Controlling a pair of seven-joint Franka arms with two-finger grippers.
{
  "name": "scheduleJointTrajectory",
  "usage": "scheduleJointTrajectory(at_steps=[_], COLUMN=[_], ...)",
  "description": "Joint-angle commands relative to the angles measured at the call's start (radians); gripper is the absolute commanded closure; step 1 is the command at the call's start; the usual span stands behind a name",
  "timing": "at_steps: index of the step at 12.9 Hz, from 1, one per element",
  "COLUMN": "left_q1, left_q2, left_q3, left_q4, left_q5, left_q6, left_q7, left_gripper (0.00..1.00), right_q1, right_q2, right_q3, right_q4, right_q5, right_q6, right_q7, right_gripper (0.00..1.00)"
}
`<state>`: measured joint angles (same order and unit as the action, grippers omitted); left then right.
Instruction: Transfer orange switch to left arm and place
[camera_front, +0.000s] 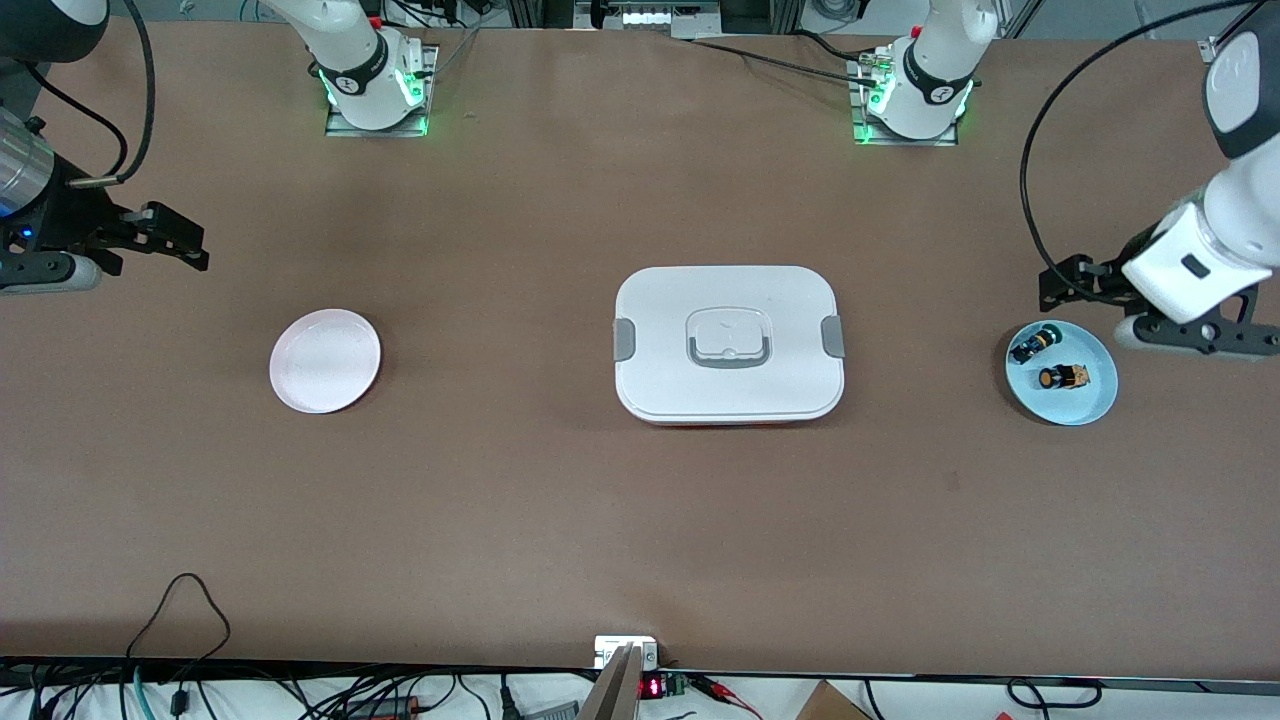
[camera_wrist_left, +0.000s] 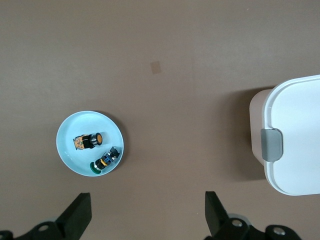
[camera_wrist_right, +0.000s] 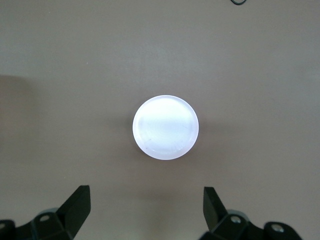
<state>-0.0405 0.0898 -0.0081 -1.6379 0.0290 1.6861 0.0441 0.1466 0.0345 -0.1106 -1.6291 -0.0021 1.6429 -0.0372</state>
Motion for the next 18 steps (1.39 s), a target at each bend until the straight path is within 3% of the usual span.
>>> scheduleJointTrajectory(at_steps=[1,4,6,7,18], left_q1=[-0.064,-0.056,-0.055,-0.055,-0.062], left_q2=[-0.14,-0.153,-0.151,-0.147,-0.139], left_q3=[0.062,0.051,0.046,0.046,0.045], left_q4=[-0.166,-0.168,-0.168,-0.162,-0.158], left_q5=[0.035,0.037,0.037,0.038,0.042], left_q6=[0.111,0.063,0.06,0.058,0.057], left_q7=[-0.006,-0.004,-0.004,-0.003,-0.004], left_gripper=[0.0,0.0,0.0,0.0,0.0], right_q1=[0.013,0.015,-0.076,-0.067,-0.079], right_q2=[-0.002,-0.001,0.008,0.018,0.015], right_q3=[0.003,-0.003,0.067,0.074,0.074], right_q4=[0.005,0.011,0.031,0.037,0.037], right_q5=[0.004,0.004,0.008,0.002,0.007], right_q6=[-0.009,-0.009,-0.02,-0.02,-0.034], right_q7=[0.022,0.02,0.016,0.017,0.007], right_gripper=[0.0,0.0,0.0,0.0,0.0])
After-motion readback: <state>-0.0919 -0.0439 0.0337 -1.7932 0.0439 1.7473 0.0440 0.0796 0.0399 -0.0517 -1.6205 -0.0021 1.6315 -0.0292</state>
